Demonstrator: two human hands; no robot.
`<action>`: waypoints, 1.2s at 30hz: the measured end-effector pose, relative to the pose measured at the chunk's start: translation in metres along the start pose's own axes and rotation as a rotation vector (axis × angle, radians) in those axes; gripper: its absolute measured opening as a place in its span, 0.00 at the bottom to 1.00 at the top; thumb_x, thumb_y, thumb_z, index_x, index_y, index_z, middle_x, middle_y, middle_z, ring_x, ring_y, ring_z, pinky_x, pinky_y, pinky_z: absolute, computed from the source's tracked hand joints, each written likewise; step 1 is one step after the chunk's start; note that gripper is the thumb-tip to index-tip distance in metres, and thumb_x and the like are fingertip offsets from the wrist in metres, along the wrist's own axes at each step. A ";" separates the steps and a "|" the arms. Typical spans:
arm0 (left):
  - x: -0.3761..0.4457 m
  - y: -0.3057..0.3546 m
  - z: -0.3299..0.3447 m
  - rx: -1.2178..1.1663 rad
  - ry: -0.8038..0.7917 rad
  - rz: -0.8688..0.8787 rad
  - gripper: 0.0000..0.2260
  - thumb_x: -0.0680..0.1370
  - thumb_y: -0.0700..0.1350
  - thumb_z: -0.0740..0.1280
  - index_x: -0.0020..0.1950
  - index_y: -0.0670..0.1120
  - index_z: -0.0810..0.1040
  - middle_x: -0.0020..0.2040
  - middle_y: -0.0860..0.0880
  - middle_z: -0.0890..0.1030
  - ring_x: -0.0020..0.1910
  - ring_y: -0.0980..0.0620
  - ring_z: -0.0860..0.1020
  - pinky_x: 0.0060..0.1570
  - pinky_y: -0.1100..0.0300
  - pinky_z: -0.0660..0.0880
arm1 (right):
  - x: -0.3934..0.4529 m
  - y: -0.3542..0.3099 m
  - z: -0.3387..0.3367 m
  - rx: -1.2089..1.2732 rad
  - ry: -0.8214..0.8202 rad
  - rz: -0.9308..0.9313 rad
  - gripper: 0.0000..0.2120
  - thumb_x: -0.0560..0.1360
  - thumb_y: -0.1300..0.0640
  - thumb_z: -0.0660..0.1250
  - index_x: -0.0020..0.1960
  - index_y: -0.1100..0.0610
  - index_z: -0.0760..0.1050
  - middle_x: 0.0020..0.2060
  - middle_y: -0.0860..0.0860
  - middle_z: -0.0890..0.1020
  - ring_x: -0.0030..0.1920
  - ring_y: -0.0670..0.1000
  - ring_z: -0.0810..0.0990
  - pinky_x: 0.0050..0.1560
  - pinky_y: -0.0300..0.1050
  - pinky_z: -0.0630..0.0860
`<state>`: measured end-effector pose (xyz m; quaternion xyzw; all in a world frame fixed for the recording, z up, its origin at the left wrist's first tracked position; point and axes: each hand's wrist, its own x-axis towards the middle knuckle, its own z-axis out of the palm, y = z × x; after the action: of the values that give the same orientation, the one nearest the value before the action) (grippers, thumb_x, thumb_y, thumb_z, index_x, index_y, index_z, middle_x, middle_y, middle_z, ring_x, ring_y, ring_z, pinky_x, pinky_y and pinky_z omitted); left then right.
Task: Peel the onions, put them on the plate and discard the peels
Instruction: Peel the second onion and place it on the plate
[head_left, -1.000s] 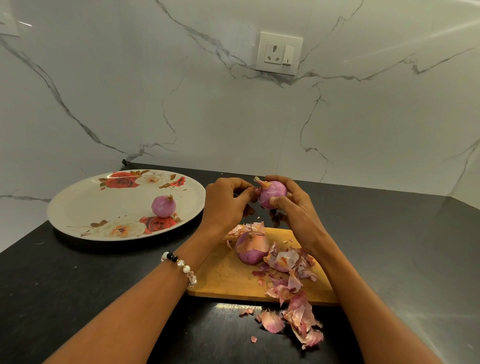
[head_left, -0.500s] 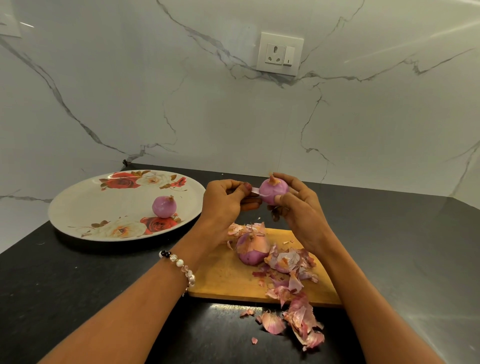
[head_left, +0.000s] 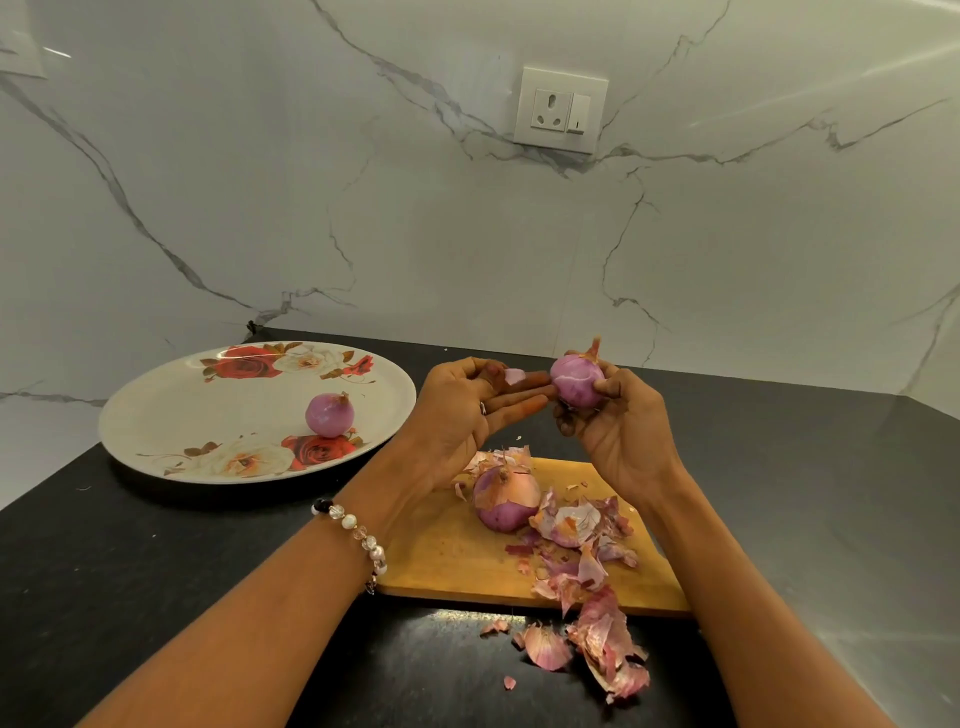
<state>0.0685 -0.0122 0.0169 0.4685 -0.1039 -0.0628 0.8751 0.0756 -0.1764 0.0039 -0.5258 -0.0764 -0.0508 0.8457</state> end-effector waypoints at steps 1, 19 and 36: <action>0.000 0.001 -0.001 -0.006 -0.026 0.001 0.10 0.83 0.36 0.53 0.50 0.36 0.74 0.50 0.35 0.82 0.48 0.40 0.83 0.46 0.52 0.82 | 0.000 -0.001 -0.001 -0.005 0.020 0.008 0.13 0.78 0.63 0.51 0.55 0.63 0.73 0.44 0.61 0.77 0.36 0.54 0.74 0.31 0.42 0.73; 0.003 -0.013 -0.009 1.022 0.114 0.672 0.11 0.75 0.44 0.71 0.56 0.45 0.83 0.46 0.58 0.80 0.39 0.69 0.77 0.41 0.79 0.71 | 0.002 0.012 -0.002 -0.388 -0.134 -0.099 0.22 0.66 0.59 0.61 0.59 0.56 0.79 0.50 0.57 0.79 0.44 0.53 0.77 0.36 0.44 0.76; 0.012 -0.013 -0.022 1.272 0.059 0.927 0.09 0.73 0.39 0.72 0.51 0.39 0.83 0.43 0.43 0.84 0.40 0.57 0.76 0.39 0.77 0.71 | -0.002 0.017 -0.001 -0.625 -0.182 -0.110 0.23 0.67 0.58 0.61 0.61 0.54 0.78 0.49 0.52 0.82 0.41 0.51 0.81 0.37 0.45 0.79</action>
<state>0.0849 -0.0044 -0.0040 0.7897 -0.2812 0.3924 0.3785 0.0762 -0.1699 -0.0117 -0.7571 -0.1607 -0.0702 0.6293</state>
